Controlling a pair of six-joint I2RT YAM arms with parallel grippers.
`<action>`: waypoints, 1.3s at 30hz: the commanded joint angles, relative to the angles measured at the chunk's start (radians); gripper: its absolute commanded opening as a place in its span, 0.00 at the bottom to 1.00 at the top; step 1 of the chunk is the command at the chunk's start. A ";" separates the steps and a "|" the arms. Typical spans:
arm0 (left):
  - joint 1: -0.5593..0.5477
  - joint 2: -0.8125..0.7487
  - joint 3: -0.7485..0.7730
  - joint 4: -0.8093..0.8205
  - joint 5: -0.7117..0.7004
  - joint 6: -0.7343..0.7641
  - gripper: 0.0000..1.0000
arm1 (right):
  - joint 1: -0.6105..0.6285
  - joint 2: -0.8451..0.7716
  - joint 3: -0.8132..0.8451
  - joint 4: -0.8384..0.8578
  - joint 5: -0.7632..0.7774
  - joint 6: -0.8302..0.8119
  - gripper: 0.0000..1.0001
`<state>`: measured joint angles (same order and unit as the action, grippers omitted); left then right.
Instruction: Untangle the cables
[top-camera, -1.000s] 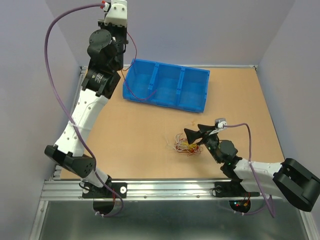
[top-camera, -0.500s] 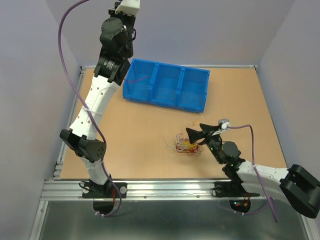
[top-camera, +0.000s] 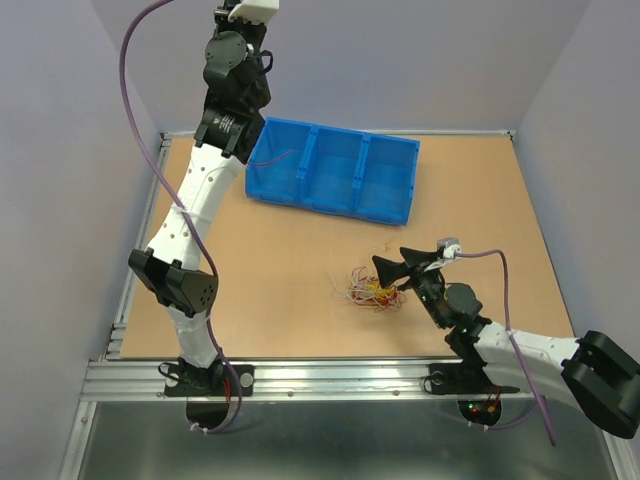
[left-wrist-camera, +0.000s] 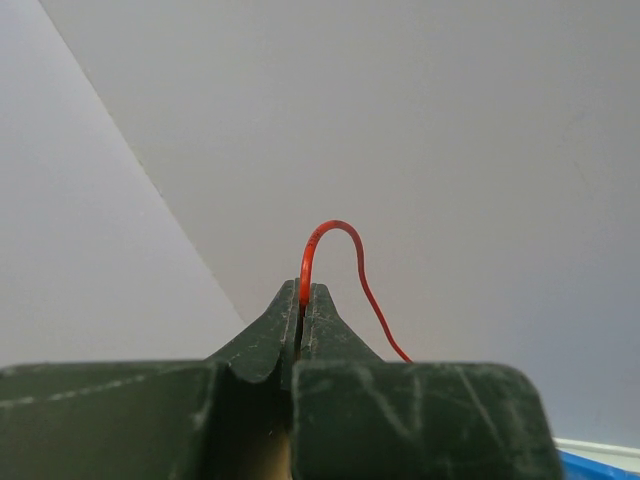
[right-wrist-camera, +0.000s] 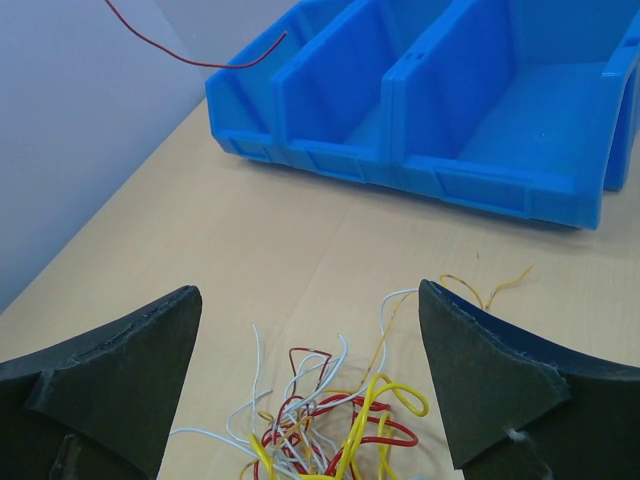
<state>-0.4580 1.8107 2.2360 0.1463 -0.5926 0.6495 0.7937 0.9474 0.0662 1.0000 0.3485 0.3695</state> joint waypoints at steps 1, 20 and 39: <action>0.002 0.029 0.022 0.065 -0.045 0.058 0.01 | 0.007 -0.019 -0.048 0.015 0.004 -0.009 0.94; -0.037 0.108 -0.127 0.065 -0.066 0.032 0.00 | 0.007 -0.048 -0.054 -0.001 -0.013 -0.009 0.94; -0.047 0.254 -0.112 -0.119 0.042 -0.207 0.00 | 0.006 -0.087 -0.055 -0.021 -0.008 -0.018 0.94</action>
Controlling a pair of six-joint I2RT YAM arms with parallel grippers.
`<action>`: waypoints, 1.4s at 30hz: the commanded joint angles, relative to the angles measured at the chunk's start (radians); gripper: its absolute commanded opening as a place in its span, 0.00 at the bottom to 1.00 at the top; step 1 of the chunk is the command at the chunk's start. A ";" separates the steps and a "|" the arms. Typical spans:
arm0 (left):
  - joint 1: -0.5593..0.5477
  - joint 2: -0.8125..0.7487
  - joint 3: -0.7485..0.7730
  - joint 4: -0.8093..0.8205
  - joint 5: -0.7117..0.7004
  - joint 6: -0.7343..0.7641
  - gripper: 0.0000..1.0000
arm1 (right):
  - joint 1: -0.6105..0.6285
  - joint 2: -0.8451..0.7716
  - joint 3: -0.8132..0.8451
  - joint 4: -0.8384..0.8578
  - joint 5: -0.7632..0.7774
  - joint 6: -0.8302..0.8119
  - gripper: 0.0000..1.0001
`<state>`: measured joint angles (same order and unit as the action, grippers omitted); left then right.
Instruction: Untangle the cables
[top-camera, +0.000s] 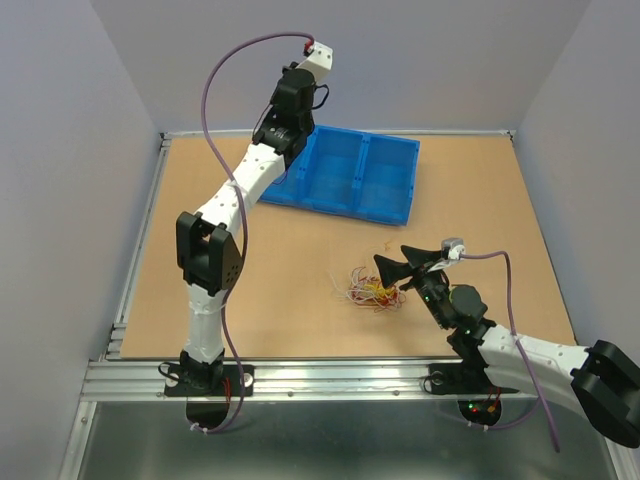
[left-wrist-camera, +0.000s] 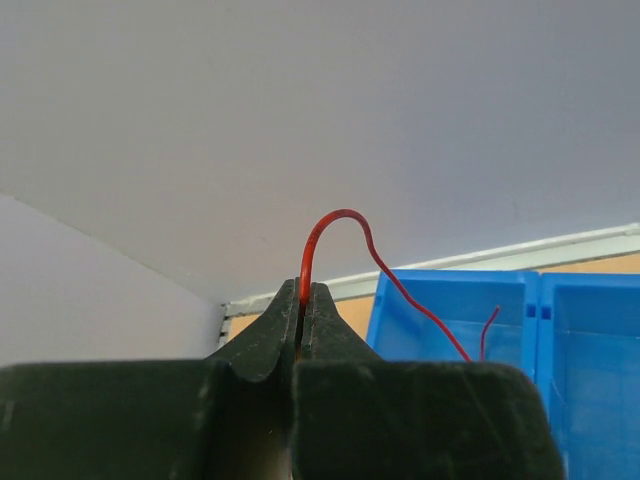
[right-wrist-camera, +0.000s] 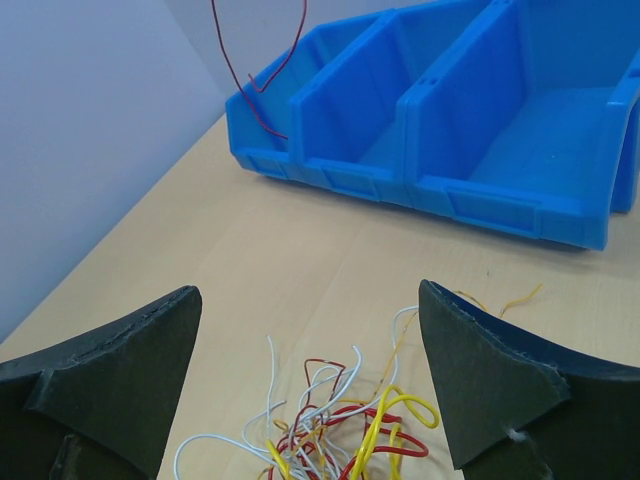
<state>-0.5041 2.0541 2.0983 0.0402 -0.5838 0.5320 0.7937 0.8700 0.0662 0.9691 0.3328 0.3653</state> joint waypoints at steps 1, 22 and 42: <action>0.001 0.017 0.031 -0.020 0.044 -0.099 0.00 | 0.006 -0.011 -0.055 0.008 0.006 -0.014 0.94; 0.119 0.109 -0.072 -0.164 0.291 -0.320 0.00 | 0.007 -0.088 -0.092 -0.029 0.017 -0.022 0.95; 0.179 0.279 -0.105 -0.277 0.530 -0.314 0.00 | 0.006 -0.040 -0.069 -0.061 -0.008 -0.017 0.95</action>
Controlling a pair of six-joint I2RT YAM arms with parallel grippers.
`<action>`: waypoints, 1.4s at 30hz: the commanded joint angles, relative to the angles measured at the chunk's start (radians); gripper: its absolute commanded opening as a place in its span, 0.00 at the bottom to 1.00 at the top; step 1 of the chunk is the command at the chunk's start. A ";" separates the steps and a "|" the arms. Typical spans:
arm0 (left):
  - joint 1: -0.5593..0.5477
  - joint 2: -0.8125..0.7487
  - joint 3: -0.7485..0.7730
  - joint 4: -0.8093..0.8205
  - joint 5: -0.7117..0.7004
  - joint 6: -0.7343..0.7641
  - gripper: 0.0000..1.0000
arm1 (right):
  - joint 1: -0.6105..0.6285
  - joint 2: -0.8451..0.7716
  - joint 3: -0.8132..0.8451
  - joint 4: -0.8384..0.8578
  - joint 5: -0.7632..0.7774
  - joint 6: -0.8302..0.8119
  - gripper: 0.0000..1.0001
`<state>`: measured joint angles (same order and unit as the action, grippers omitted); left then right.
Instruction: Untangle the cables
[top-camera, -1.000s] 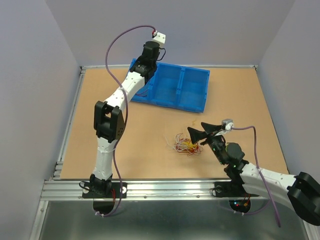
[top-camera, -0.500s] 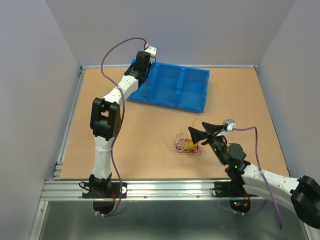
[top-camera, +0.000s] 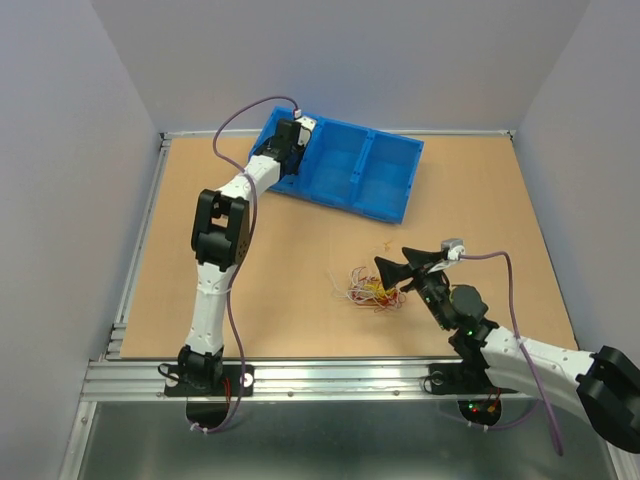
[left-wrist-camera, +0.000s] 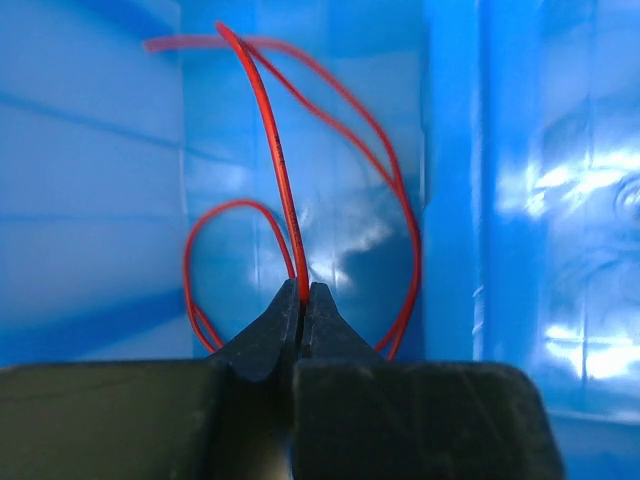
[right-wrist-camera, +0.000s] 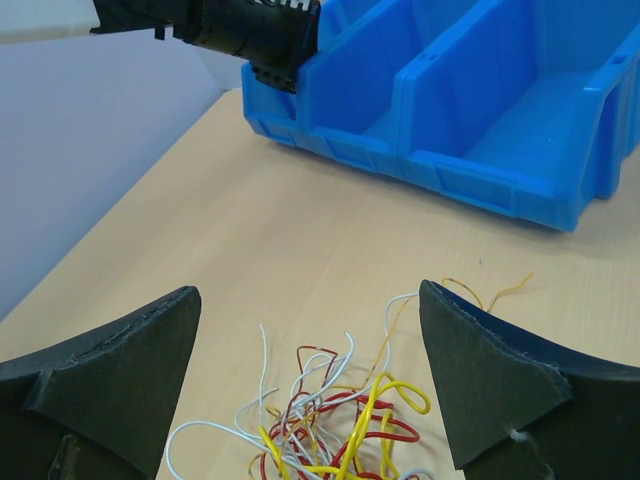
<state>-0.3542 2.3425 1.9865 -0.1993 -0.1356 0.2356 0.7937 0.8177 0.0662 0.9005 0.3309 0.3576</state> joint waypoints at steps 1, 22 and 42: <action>0.032 -0.043 -0.015 -0.020 0.090 -0.016 0.00 | 0.006 0.014 -0.069 0.006 -0.006 -0.009 0.95; 0.034 -0.371 -0.414 0.195 0.143 -0.018 0.53 | 0.006 -0.095 -0.069 -0.075 -0.003 -0.009 0.95; 0.040 -0.221 -0.362 0.172 0.071 0.025 0.39 | 0.007 -0.118 -0.069 -0.118 -0.021 -0.011 0.96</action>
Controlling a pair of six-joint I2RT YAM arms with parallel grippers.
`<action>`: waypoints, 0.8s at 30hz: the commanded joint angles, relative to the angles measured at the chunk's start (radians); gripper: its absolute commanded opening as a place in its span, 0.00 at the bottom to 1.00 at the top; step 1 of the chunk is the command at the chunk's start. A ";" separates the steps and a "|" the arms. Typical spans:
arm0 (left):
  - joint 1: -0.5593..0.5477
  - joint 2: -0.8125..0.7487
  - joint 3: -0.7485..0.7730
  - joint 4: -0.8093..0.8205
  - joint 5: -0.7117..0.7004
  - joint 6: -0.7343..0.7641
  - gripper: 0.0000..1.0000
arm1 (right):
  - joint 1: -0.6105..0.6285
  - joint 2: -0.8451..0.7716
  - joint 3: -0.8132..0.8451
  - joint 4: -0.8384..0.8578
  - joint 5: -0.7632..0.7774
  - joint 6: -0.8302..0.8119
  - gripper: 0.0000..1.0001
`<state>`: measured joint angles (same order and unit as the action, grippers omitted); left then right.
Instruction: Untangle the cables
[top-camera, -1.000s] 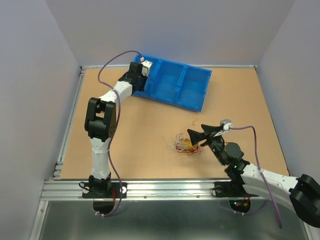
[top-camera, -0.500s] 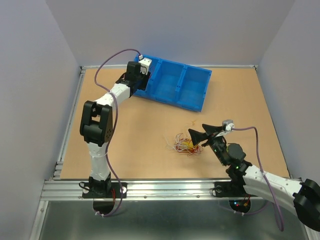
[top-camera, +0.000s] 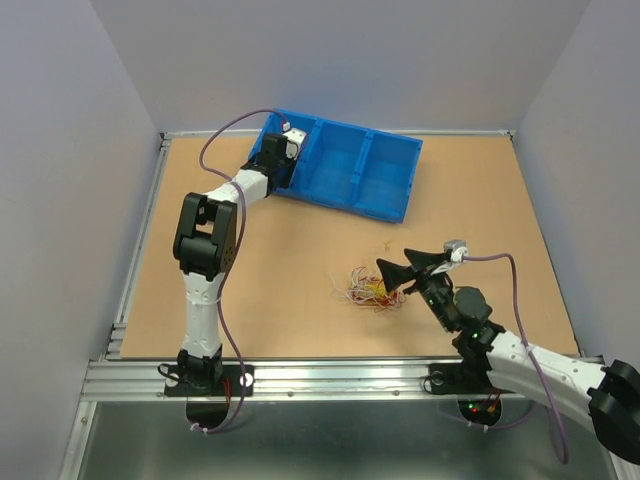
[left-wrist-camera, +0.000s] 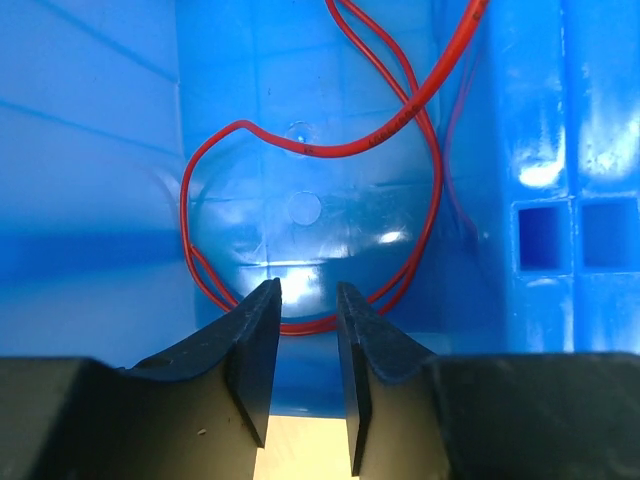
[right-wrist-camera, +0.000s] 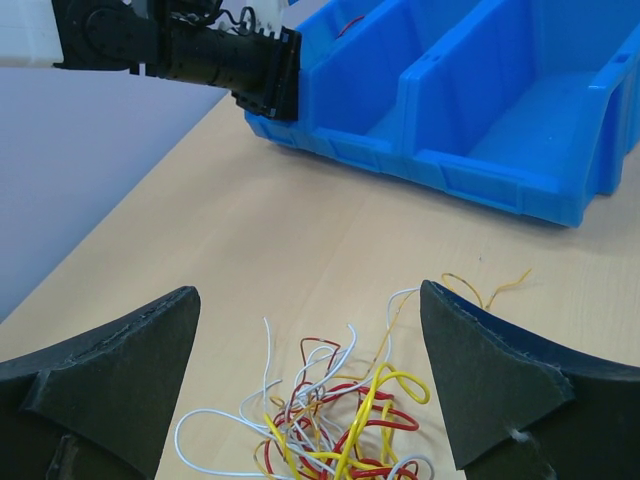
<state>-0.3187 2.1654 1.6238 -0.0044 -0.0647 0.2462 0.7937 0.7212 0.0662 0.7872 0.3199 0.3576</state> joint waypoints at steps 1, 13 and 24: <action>0.004 -0.065 -0.010 -0.022 0.005 0.008 0.39 | 0.006 -0.034 -0.069 -0.011 -0.008 -0.011 0.96; -0.019 -0.082 -0.067 -0.094 0.108 -0.038 0.31 | 0.007 -0.143 -0.039 -0.180 0.018 -0.003 0.97; -0.020 -0.298 -0.206 0.000 0.043 -0.048 0.45 | 0.006 -0.031 0.013 -0.215 -0.005 0.023 0.99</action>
<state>-0.3344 1.9976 1.4513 -0.0452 0.0147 0.2058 0.7937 0.6296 0.0658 0.5922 0.3260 0.3637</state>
